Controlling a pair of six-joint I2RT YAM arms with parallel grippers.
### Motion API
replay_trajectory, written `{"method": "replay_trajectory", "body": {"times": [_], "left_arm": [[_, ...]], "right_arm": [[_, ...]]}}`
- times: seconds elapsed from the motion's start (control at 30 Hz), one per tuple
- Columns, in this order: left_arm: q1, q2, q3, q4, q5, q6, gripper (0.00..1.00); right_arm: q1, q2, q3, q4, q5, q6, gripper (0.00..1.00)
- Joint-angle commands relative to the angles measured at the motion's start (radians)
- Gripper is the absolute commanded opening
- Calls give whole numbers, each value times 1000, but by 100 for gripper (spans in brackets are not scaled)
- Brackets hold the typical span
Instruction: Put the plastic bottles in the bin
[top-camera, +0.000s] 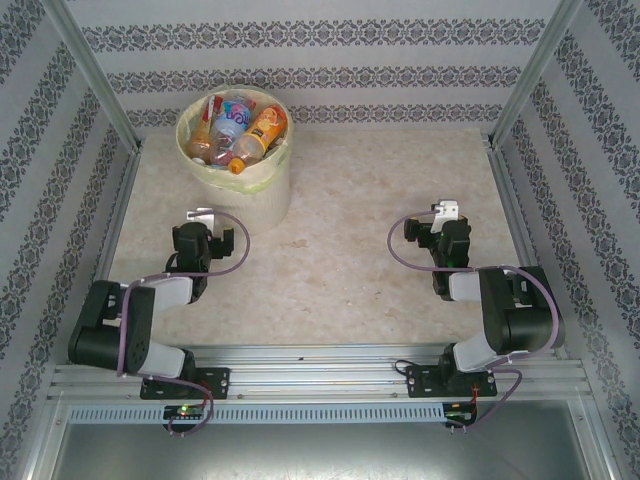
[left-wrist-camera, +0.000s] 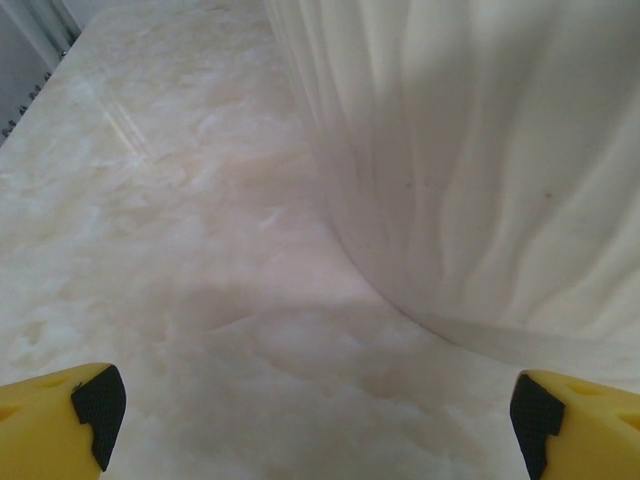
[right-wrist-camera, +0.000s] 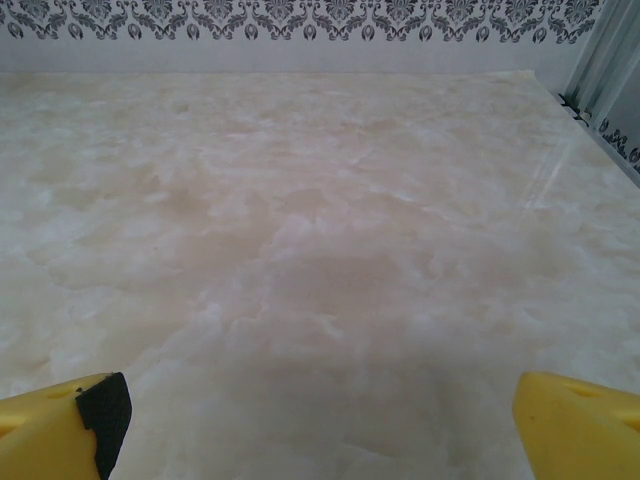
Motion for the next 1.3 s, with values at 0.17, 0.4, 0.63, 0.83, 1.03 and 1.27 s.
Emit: {"method": "replay_trajectory", "body": {"times": [0.17,0.4,0.63,0.83,1.03,1.27], "left_arm": [[49,155,-139,544,88,-15,100],[92,149,-15,304,177,-35,100],[92,142,-48,353,300,6,100],[95,145,-10,281,205,-32,100],[95,145,-10,283,203,-31,100],[95,145,-10,282,203,-31,100]], "right_arm": [[-8,-2,8,8,4,9,98],[-9,-2,8,7,3,9,98],[-8,-8,-12,35,-43,-8,98],[-11,-1,-44,90,-11,12,98],[-14,-3,12,-5,-15,9,98],[-11,-1,11,2,-13,8,98]]}}
